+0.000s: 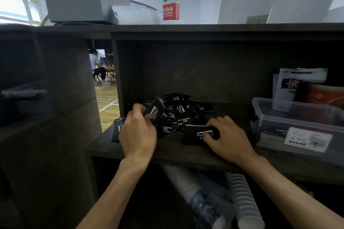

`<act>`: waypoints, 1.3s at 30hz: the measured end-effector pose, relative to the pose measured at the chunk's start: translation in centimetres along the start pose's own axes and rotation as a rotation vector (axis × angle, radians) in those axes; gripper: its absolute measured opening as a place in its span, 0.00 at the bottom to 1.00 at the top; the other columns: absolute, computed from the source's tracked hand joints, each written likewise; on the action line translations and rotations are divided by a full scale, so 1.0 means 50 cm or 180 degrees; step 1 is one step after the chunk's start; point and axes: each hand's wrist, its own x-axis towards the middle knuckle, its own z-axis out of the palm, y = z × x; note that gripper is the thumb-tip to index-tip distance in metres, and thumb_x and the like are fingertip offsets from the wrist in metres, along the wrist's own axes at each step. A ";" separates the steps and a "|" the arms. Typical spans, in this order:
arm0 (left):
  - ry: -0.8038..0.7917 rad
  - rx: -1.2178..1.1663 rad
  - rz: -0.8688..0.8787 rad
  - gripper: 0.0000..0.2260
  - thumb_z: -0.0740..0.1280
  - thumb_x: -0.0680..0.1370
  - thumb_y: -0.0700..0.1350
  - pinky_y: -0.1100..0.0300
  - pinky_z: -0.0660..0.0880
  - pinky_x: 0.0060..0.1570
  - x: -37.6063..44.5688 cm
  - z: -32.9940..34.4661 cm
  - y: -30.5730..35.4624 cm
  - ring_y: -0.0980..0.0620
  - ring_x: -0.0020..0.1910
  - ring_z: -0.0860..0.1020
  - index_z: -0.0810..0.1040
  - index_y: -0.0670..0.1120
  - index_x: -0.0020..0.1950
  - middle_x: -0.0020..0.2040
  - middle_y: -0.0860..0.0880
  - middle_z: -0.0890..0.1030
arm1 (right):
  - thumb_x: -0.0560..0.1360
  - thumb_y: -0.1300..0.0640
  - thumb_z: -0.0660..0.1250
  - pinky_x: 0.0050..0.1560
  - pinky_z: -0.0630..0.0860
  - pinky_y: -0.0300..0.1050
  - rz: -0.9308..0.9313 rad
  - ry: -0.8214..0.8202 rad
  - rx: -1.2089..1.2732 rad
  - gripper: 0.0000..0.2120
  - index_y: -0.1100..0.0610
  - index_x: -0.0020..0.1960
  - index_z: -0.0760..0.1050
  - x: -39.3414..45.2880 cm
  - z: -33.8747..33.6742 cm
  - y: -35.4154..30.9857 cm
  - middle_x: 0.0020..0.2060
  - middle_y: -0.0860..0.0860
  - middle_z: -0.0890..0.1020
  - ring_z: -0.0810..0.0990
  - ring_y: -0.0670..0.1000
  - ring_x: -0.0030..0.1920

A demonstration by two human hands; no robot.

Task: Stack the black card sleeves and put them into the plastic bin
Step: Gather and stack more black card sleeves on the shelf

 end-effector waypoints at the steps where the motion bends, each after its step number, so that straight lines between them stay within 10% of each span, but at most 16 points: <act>1: -0.0111 -0.0192 0.0234 0.05 0.66 0.79 0.41 0.55 0.67 0.41 -0.002 0.007 0.009 0.53 0.41 0.72 0.75 0.50 0.53 0.46 0.53 0.77 | 0.72 0.35 0.57 0.39 0.69 0.40 -0.0019 0.0013 0.0025 0.16 0.43 0.51 0.72 0.000 0.001 -0.001 0.43 0.39 0.73 0.70 0.42 0.48; 8: -0.2155 -0.1798 0.0374 0.11 0.63 0.80 0.40 0.63 0.72 0.58 -0.012 0.091 0.052 0.64 0.52 0.78 0.84 0.52 0.49 0.48 0.59 0.83 | 0.74 0.34 0.60 0.50 0.72 0.43 -0.0034 -0.0009 -0.0015 0.25 0.44 0.67 0.69 0.000 0.007 0.003 0.60 0.43 0.70 0.68 0.44 0.60; 13: -0.1678 -0.1499 -0.0228 0.09 0.62 0.81 0.46 0.68 0.71 0.44 0.048 0.138 0.034 0.60 0.46 0.81 0.82 0.54 0.48 0.41 0.58 0.83 | 0.75 0.35 0.59 0.46 0.72 0.44 -0.0097 -0.0035 0.0043 0.17 0.44 0.58 0.71 0.002 0.010 0.004 0.47 0.40 0.74 0.69 0.43 0.50; 19: -0.2115 0.0717 0.1244 0.18 0.68 0.77 0.56 0.50 0.64 0.63 0.086 0.186 0.002 0.47 0.63 0.72 0.76 0.56 0.66 0.61 0.50 0.80 | 0.75 0.36 0.60 0.40 0.68 0.41 0.0013 0.0096 -0.0036 0.15 0.43 0.54 0.72 -0.002 0.008 0.003 0.44 0.41 0.74 0.69 0.43 0.47; 27: -0.1477 0.0229 0.1618 0.10 0.66 0.77 0.55 0.53 0.66 0.55 0.081 0.182 -0.015 0.50 0.53 0.75 0.80 0.54 0.56 0.48 0.53 0.81 | 0.75 0.36 0.60 0.40 0.70 0.40 -0.0002 0.0052 -0.0036 0.14 0.44 0.53 0.72 -0.002 0.004 0.001 0.43 0.41 0.74 0.69 0.42 0.46; 33: -0.2690 0.1548 0.1041 0.34 0.69 0.73 0.62 0.46 0.62 0.68 0.146 0.206 0.008 0.41 0.70 0.68 0.66 0.49 0.74 0.70 0.44 0.71 | 0.74 0.35 0.59 0.41 0.71 0.41 -0.0026 0.0107 0.0045 0.14 0.43 0.51 0.72 -0.003 0.004 0.000 0.42 0.40 0.74 0.70 0.42 0.45; 39: -0.1603 -0.0073 0.0350 0.11 0.70 0.77 0.46 0.63 0.74 0.54 0.147 0.180 0.001 0.49 0.56 0.79 0.81 0.45 0.57 0.55 0.46 0.82 | 0.73 0.35 0.60 0.41 0.72 0.42 -0.0023 0.0168 -0.0001 0.15 0.44 0.51 0.72 -0.002 0.007 0.000 0.43 0.41 0.73 0.71 0.44 0.47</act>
